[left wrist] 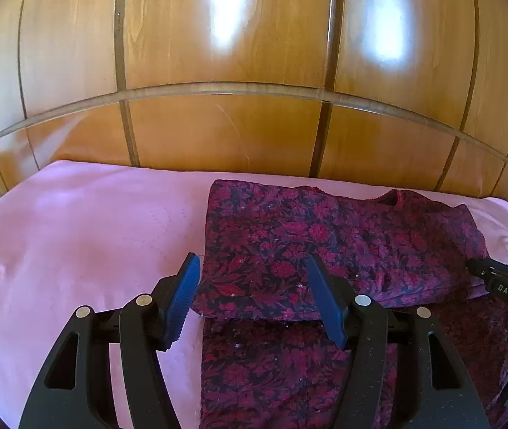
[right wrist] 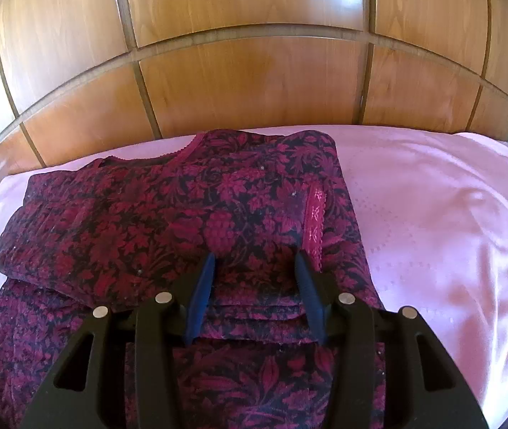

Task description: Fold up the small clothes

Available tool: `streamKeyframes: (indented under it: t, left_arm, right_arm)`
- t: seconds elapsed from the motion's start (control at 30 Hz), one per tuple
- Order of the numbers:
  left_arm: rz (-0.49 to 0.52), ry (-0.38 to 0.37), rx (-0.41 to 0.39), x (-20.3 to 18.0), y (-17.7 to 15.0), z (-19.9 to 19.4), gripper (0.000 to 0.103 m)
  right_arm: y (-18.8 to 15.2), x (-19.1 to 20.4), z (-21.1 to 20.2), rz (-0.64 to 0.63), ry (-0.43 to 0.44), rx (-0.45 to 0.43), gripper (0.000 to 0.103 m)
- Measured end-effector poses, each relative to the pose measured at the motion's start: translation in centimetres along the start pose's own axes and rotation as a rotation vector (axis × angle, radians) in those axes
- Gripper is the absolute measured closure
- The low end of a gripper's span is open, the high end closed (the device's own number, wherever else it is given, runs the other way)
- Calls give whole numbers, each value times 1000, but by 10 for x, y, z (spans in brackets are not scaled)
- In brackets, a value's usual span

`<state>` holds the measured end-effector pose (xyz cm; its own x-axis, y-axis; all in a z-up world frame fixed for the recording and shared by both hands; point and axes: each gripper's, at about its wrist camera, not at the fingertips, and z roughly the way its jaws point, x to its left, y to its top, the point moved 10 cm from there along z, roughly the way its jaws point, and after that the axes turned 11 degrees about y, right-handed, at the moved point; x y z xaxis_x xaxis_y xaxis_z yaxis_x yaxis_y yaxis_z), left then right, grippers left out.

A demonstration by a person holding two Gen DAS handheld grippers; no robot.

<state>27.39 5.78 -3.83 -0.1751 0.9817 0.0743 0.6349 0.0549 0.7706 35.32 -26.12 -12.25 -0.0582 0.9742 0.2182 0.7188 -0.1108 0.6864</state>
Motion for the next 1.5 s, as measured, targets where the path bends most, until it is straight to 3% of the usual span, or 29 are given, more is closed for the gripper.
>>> streamKeyframes:
  t: [0.27, 0.47, 0.5, 0.7, 0.77, 0.83, 0.9, 1.1, 1.3, 1.5]
  left_arm:
    - [20, -5, 5, -5, -3, 10, 42]
    - [49, -1, 146, -8, -33, 57, 42]
    - [34, -6, 140, -7, -33, 57, 41]
    - [-37, 1, 105, 8, -22, 22, 42]
    - [-47, 15, 74, 16, -21, 2, 42]
    - [-47, 18, 60, 21, -22, -13, 42]
    - [-44, 25, 46, 27, -24, -30, 42]
    - [-38, 33, 46, 42, -46, -68, 41]
    - [-37, 33, 71, 51, -73, -89, 41]
    - [-26, 36, 107, 60, -102, -101, 41]
  right_arm:
    - [-1, 1, 2, -7, 2, -17, 57]
    - [-1, -1, 6, -2, 16, -20, 56]
    - [-1, -1, 6, -1, 18, -19, 56]
    - [2, 1, 2, 6, 10, -2, 55]
    - [3, 3, -4, 9, 20, -5, 52]
    - [1, 4, -15, 21, 22, -17, 42]
    - [-3, 3, -25, 32, 25, -22, 40]
    - [-29, -17, -54, 83, 12, -3, 39]
    - [-71, -45, -80, 136, -19, 44, 38]
    - [-113, -54, -96, 171, 7, 99, 36]
